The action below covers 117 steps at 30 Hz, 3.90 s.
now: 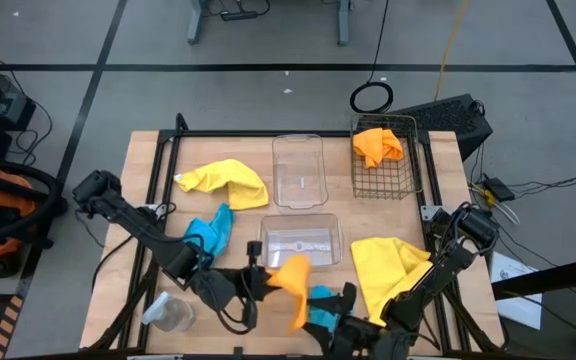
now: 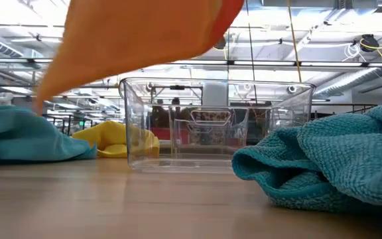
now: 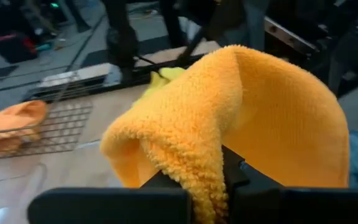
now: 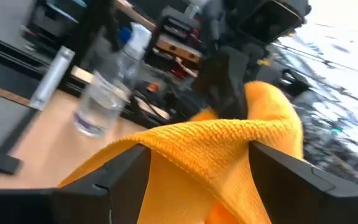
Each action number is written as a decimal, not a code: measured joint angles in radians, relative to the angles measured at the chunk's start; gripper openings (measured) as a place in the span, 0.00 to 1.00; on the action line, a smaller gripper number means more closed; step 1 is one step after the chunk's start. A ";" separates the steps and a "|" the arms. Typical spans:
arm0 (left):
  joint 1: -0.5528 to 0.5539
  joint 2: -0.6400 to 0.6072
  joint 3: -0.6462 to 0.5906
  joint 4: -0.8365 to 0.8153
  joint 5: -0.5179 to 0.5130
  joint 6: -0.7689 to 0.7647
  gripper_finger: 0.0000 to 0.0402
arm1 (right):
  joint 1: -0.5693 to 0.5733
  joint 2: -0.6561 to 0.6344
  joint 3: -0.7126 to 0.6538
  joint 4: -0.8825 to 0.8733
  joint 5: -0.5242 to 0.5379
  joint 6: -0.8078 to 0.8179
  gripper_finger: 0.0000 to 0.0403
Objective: Sort microfiber towel by color & place in baskets
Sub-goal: Put the orange microfiber towel into the black metal basket
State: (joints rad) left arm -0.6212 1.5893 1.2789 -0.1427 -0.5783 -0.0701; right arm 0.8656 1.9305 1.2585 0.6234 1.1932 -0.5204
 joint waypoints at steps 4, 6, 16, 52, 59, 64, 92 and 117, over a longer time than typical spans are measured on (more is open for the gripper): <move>0.013 -0.008 0.000 0.002 -0.064 -0.023 0.05 | 0.004 0.000 0.001 -0.036 0.062 -0.038 0.68; 0.019 -0.007 0.000 0.001 -0.098 -0.029 0.05 | 0.005 0.000 0.001 -0.076 0.066 0.002 0.72; 0.073 -0.007 0.000 0.003 -0.132 -0.126 0.05 | -0.021 0.000 0.001 -0.204 0.147 0.088 0.89; 0.066 -0.006 -0.001 0.193 0.346 0.103 0.07 | -0.166 -0.001 0.001 0.015 -0.147 0.003 0.12; 0.013 -0.014 -0.001 0.103 0.227 0.105 0.34 | -0.102 -0.060 0.000 -0.133 -0.088 0.037 0.05; -0.033 -0.014 -0.001 0.069 0.129 0.107 0.54 | -0.057 -0.142 0.000 -0.410 -0.101 0.274 0.02; -0.080 0.188 -0.002 0.630 -0.190 0.519 0.66 | -0.149 -0.323 0.000 -0.843 -0.427 0.862 0.02; 0.018 0.273 0.000 0.491 -0.081 0.431 0.66 | -0.151 -0.320 -0.001 -0.753 -0.515 0.832 0.12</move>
State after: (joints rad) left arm -0.6033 1.8618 1.2785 0.3486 -0.6597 0.3605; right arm 0.7146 1.6104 1.2579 -0.1291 0.6781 0.3114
